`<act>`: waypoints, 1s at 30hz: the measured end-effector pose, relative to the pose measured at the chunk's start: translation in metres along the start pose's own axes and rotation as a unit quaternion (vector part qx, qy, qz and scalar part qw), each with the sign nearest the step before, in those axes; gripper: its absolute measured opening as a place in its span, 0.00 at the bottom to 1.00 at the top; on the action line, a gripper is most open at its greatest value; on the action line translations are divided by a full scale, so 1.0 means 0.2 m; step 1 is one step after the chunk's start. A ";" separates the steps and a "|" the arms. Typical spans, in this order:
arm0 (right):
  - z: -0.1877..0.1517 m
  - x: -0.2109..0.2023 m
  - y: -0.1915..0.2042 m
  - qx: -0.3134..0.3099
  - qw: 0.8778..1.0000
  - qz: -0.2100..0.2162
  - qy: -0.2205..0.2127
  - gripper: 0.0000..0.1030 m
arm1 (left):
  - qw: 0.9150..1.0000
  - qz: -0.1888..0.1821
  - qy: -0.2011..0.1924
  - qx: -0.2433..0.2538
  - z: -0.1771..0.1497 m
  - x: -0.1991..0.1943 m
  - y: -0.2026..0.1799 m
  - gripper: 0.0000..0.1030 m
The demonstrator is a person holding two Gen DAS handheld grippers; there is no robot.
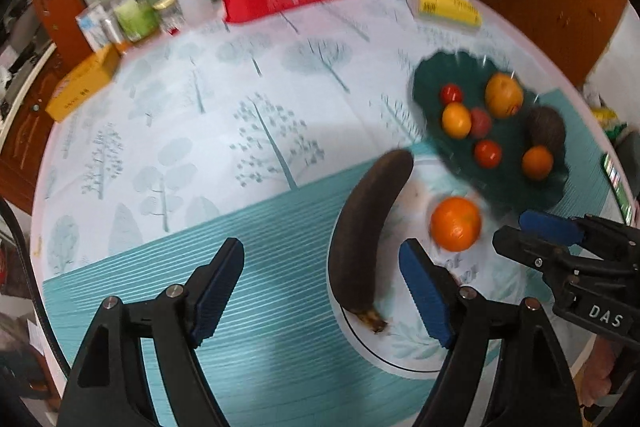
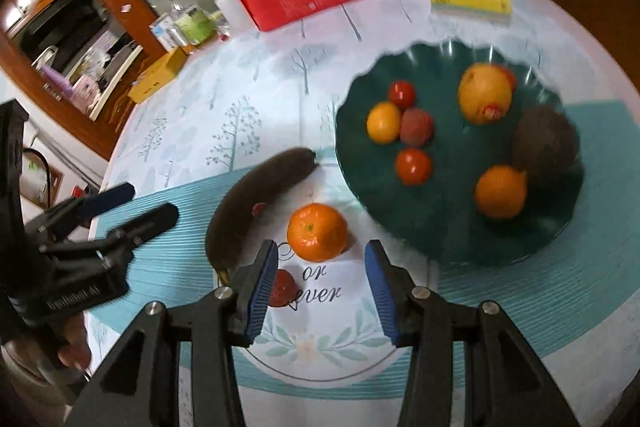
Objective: Organize fruits
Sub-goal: 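Grasp the dark banana with the left gripper while the right gripper grasps a mandarin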
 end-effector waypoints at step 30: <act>0.00 0.27 0.02 0.009 1.000 -0.013 0.004 0.44 | 0.997 -0.026 0.033 0.057 -0.05 0.33 -0.15 0.31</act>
Point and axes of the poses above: each gripper's, at about its wrist camera, not at the fingertips, and x roughly the way its jaws point, y to its left, z to its top, the point moved 6 cm from there along x, roughly the way its jaws point, and after that the axes turned 12 degrees about -x, right-handed, at the moved point
